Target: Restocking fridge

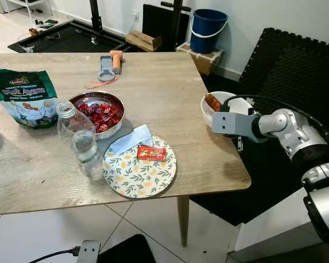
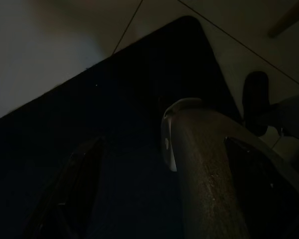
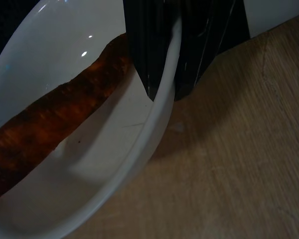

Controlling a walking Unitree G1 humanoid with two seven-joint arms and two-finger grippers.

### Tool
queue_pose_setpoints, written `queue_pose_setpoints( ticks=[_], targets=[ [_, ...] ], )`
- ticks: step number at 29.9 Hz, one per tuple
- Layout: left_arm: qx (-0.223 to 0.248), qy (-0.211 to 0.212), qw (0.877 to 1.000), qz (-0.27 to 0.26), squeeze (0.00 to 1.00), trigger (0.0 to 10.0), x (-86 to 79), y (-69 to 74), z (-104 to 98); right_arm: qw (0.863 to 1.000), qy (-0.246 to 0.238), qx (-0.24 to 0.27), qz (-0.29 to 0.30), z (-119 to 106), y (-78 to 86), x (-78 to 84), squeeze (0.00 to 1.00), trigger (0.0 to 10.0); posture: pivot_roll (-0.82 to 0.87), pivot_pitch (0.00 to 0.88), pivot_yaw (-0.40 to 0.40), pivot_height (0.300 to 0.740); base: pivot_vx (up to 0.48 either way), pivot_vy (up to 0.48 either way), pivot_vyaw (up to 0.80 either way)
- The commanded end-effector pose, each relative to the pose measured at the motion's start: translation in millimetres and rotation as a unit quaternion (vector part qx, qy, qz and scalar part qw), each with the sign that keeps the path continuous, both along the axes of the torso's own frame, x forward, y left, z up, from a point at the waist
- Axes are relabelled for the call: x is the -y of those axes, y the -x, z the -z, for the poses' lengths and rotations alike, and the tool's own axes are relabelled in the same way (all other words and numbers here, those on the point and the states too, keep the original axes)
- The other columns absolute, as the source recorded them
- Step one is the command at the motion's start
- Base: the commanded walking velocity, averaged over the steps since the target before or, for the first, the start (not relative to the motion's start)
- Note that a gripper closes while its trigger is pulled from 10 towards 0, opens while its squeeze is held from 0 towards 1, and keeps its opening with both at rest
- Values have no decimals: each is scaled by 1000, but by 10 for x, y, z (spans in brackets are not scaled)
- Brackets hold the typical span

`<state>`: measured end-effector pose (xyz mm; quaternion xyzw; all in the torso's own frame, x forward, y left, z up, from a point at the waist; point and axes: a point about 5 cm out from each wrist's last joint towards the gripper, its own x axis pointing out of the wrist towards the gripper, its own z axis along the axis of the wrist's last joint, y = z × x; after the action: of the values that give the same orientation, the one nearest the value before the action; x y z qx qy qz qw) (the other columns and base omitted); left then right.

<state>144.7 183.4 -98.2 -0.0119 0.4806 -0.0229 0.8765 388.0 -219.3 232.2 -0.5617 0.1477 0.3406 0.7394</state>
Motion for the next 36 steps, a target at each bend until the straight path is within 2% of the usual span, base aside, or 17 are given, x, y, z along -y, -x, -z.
queue_pose_setpoints(
  ticks=[1, 15, 36],
  targets=[
    [-65, 14, 998, 5, 0, 10000, 116, 308, 125, 999, -26, 19, 16, -7, 28, 50, 0, 10000, -91, 93, -80, 740, 0, 0, 0],
    [-70, 12, 997, -1, 0, 10000, 89, 317, 128, 998, -54, 3, 41, 255, 169, 51, 0, 10000, -76, 81, -75, 740, 0, 0, 0],
    [-69, 12, 998, 1, 0, 10000, 86, 308, 125, 997, -52, 2, 62, 304, 281, 42, 0, 10000, -78, 78, -73, 740, -186, 0, 0]
  ],
)
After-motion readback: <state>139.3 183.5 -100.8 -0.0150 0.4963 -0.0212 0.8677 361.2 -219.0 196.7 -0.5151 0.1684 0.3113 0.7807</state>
